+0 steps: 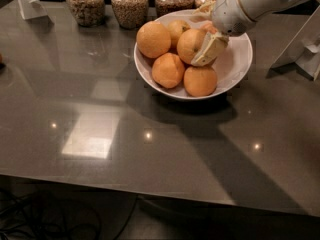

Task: Pick orange from white bowl

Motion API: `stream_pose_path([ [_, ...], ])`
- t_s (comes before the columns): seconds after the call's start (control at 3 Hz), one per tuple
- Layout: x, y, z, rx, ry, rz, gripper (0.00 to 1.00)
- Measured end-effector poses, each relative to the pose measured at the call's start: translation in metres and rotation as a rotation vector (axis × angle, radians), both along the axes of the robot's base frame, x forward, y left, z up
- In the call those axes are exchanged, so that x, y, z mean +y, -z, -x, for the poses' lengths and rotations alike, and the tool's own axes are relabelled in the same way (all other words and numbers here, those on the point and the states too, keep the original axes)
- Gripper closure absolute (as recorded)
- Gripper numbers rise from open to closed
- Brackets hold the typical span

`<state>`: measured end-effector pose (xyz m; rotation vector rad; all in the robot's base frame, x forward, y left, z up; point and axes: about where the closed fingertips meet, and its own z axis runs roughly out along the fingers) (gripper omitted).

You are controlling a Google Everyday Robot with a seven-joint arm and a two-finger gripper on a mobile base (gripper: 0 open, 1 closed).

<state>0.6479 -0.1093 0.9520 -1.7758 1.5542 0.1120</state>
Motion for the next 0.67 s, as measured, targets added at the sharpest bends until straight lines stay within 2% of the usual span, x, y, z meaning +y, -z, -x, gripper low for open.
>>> stream_pose_path([
  [0.33,0.001,0.007,0.001,0.018,-0.002,-0.003,0.33],
  [0.67,0.001,0.018,0.007,0.048,0.005,-0.008,0.52],
])
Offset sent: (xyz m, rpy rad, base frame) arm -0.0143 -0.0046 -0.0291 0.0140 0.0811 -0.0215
